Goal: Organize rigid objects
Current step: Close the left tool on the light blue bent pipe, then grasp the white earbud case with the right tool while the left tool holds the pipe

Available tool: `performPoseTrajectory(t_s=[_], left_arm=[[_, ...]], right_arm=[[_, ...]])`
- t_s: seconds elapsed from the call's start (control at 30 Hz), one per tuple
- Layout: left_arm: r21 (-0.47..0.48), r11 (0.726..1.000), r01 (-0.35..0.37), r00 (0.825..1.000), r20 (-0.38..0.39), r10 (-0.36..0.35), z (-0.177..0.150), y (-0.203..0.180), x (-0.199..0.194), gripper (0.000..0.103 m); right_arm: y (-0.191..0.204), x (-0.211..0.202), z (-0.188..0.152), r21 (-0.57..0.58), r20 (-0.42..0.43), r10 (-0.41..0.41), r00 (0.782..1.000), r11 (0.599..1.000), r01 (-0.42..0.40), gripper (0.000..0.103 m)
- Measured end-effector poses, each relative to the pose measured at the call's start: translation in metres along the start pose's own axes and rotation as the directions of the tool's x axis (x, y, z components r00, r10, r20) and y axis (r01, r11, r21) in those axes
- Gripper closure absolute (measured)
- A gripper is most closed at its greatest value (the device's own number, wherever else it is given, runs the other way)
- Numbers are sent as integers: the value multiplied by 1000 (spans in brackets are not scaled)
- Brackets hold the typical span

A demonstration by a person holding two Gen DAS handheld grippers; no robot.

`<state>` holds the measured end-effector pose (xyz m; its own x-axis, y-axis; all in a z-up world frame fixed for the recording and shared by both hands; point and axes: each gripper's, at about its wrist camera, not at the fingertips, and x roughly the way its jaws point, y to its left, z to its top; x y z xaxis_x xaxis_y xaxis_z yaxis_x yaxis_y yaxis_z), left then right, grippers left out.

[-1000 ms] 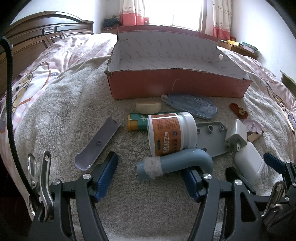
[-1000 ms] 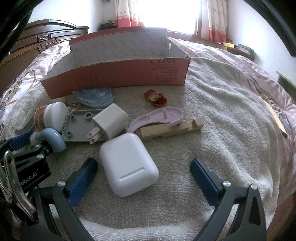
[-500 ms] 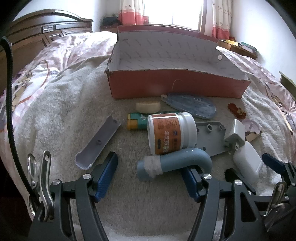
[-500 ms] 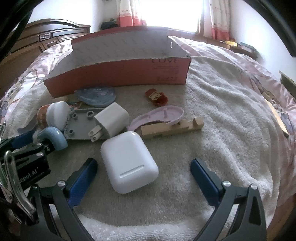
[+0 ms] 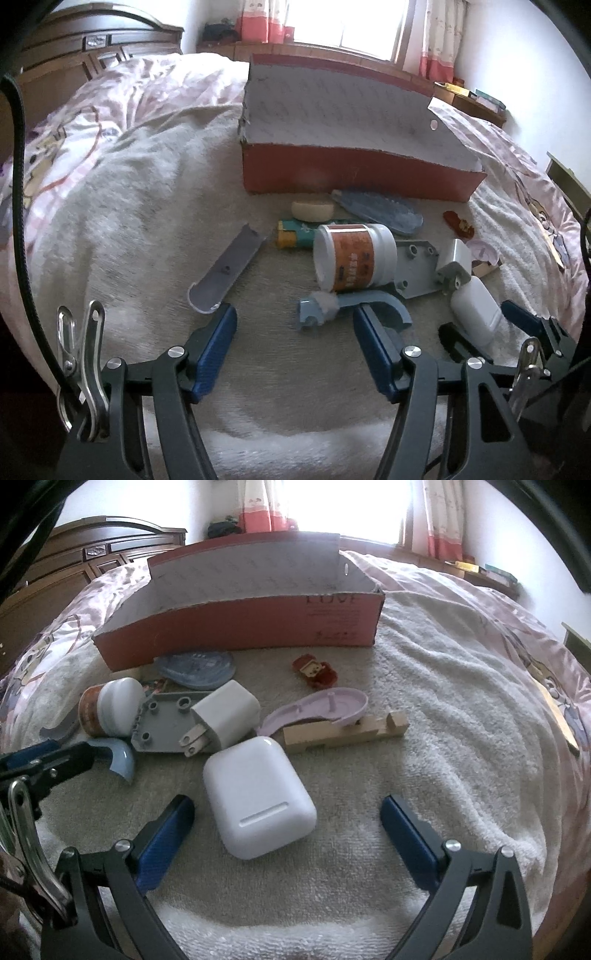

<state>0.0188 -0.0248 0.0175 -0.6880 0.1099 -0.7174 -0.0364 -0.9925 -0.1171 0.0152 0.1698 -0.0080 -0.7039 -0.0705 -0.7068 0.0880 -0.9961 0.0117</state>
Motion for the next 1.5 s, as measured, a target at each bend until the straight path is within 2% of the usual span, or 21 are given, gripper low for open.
performPoseTrajectory(t_s=[0.17,0.4,0.6,0.67,0.83,0.97,1.23,1.37,1.5], left_arm=[[47,999,14,1000,13,-15,0,-7,-5,36],[93,995,41,999,16,-42,1,-20,-6,36],[117,989,91,995,-58,-85,0,-34,10,36],[113,989,91,994,-76,-83,0,-36,16,36],[129,990,64,996,-66,-56,1,-44,18,36],[94,992,83,994,-73,-77,3,-42,17,36],[-56,990,133,988,-72,-137,10,-33,16,36],[-75,983,169,983,-65,-174,10,-33,11,36],[-64,985,161,982,-94,-167,10,-39,16,36]], right_arm=[[-1,-1,1,-6,-5,10,1000,1000,-10,0],[-8,-10,0,-31,-35,67,997,997,-69,4],[-19,-19,-1,-18,-40,94,995,995,-94,6],[-22,-20,-2,-13,-39,99,994,995,-100,6],[-24,-19,-3,-8,-43,109,993,994,-109,6],[-24,-19,-3,-6,-39,113,993,994,-113,6],[-25,-19,-3,-5,-38,115,993,993,-115,6],[-24,-19,-4,-5,-37,116,993,993,-116,6],[-25,-19,-4,-5,-38,115,993,993,-115,6]])
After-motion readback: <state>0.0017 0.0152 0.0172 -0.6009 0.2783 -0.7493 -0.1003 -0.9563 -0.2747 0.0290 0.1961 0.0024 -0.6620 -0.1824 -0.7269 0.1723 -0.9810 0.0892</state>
